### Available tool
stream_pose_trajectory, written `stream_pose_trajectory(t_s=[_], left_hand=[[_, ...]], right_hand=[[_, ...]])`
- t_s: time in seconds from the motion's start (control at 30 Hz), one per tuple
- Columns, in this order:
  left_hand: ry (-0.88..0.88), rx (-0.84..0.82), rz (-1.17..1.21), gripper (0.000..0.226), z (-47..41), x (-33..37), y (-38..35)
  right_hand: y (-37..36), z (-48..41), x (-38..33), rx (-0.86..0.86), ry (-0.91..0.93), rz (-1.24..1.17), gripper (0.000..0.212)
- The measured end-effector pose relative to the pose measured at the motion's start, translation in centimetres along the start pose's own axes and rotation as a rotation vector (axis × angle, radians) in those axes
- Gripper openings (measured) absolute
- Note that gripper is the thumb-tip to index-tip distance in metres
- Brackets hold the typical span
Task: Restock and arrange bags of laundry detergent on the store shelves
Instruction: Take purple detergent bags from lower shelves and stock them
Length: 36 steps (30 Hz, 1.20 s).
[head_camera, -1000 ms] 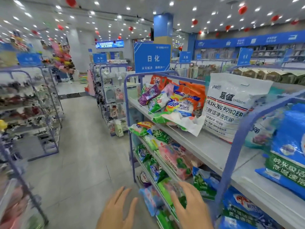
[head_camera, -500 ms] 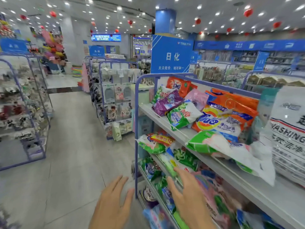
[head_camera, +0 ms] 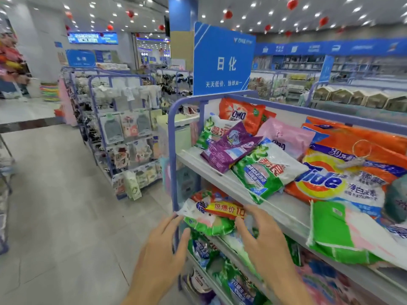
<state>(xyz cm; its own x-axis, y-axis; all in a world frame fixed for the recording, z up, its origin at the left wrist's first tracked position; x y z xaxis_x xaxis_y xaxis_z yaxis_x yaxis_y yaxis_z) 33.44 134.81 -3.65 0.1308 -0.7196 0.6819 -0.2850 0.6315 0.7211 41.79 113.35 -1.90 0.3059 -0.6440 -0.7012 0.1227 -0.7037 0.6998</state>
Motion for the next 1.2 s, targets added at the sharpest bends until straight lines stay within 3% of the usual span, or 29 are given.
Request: stream_pose_trajectory(t_s=[0.17,0.5,0.67,0.77,0.97,1.1,1.2], left_hand=[[-0.081,-0.022,-0.056,0.052,-9.4,-1.6,1.2],[-0.3,-0.066,0.026,0.049,-27.1,-0.5,1.7],[-0.4,-0.202,0.055,0.052,-35.1,1.8,0.2],[-0.385,-0.362,0.087,0.055,-38.6,2.3,-1.3],[-0.329,-0.456,0.205,0.04,-43.1,1.3,-3.8],[-0.212,-0.552,0.358,0.03,-44.9,0.5,-5.4],[-0.262,-0.486,0.555,0.017,-44.9,1.1,-4.8]], right_hand=[[-1.2,-7.3,-1.5,0.071,-0.008,-0.009,0.047],[-2.8,-19.0,-2.6,0.219,-0.185,-0.018,0.054],[-3.7,-23.0,-2.7,0.27,-0.336,-0.054,0.035],[-4.2,-25.0,-2.8,0.347,-0.429,-0.068,0.025],[-7.1,-28.3,-2.4,0.411,-0.619,-0.141,0.075],[-7.1,-29.3,-2.8,0.474,-0.637,-0.339,0.064],[-6.5,-29.2,-3.6,0.521,-0.608,-0.557,0.057]])
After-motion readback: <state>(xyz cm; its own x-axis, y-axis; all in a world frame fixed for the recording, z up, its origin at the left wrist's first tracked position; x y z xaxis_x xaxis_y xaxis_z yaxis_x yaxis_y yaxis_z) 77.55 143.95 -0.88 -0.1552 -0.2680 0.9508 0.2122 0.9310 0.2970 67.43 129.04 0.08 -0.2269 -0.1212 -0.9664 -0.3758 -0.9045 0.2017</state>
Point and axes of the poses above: each hand's wrist, its own z-axis away from the middle knuckle, its own y-axis out of the back of the hand, x = y × z, the point moved 3 cm from there along -z, towards the middle knuckle, and after that the axes turned 8 degrees about -x, right-handed, at the moved point
